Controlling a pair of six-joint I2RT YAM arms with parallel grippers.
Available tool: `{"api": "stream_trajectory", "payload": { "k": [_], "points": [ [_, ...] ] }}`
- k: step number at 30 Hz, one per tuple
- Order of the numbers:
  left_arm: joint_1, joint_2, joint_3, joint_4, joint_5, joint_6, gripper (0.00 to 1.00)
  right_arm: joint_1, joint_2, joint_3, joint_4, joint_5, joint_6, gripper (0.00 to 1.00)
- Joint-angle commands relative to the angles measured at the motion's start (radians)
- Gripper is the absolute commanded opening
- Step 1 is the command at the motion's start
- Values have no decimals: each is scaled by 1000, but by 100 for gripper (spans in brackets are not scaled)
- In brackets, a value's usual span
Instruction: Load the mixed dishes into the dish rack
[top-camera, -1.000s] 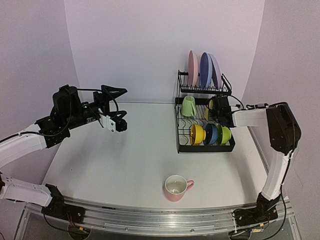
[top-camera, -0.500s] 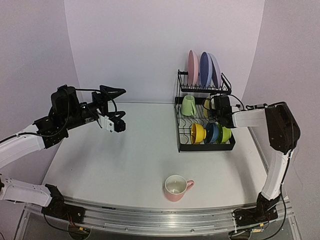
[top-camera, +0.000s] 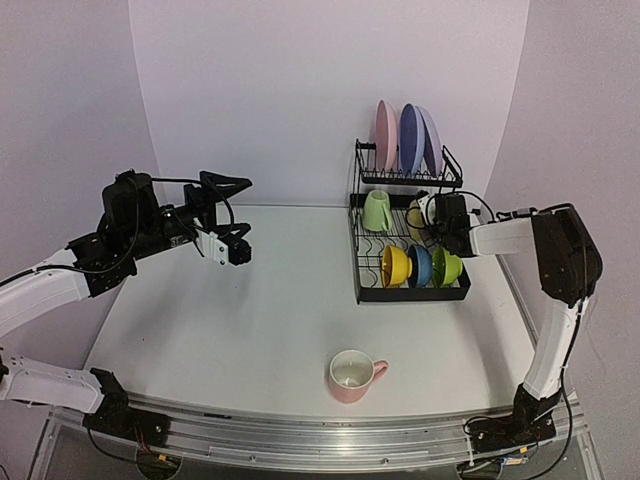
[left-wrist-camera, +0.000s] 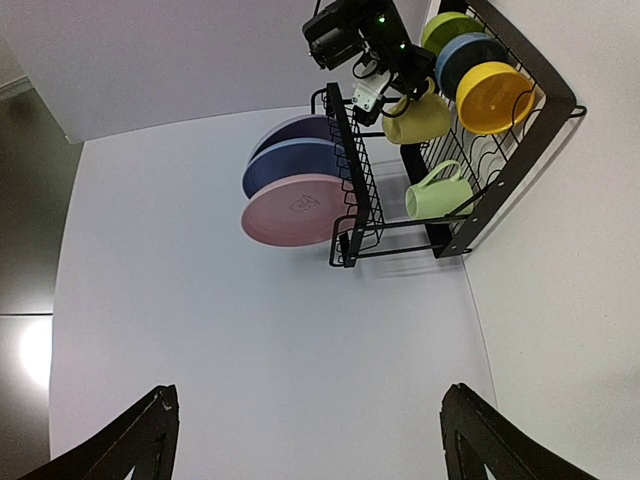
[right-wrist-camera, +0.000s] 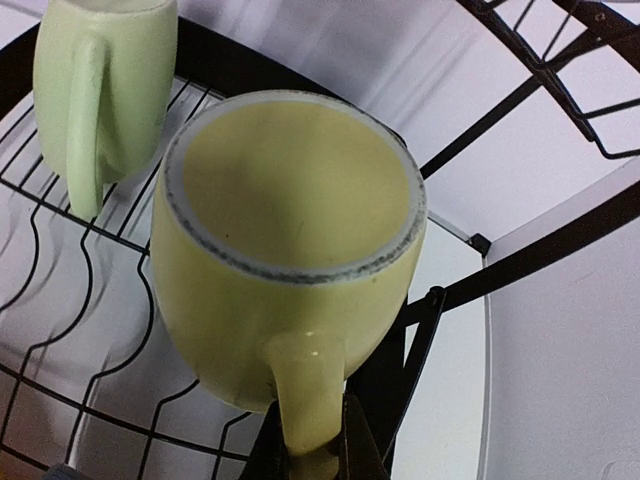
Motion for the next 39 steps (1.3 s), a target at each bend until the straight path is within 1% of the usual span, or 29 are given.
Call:
{"api": "stream_trajectory", "payload": {
  "k": [1, 11, 17, 22, 31, 36, 39],
  "points": [
    [0, -13, 32, -5, 2, -8, 90, -8, 1, 16, 73, -55, -127, 0],
    [0, 0, 40, -25, -2, 4, 90, -37, 64, 68, 71, -150, -173, 0],
    [0, 20, 52, -31, -9, 8, 90, -45, 98, 100, 73, -195, -166, 0],
    [0, 37, 56, -33, -18, 7, 90, -58, 125, 125, 73, -219, -128, 0],
    [0, 49, 59, -45, -33, 7, 90, -60, 192, 173, 74, -228, -145, 0],
    [0, 53, 59, -46, -37, 7, 90, -60, 216, 195, 74, -239, -112, 0],
    [0, 54, 59, -46, -39, 6, 90, -64, 226, 192, 74, -265, -49, 0]
  ]
}}
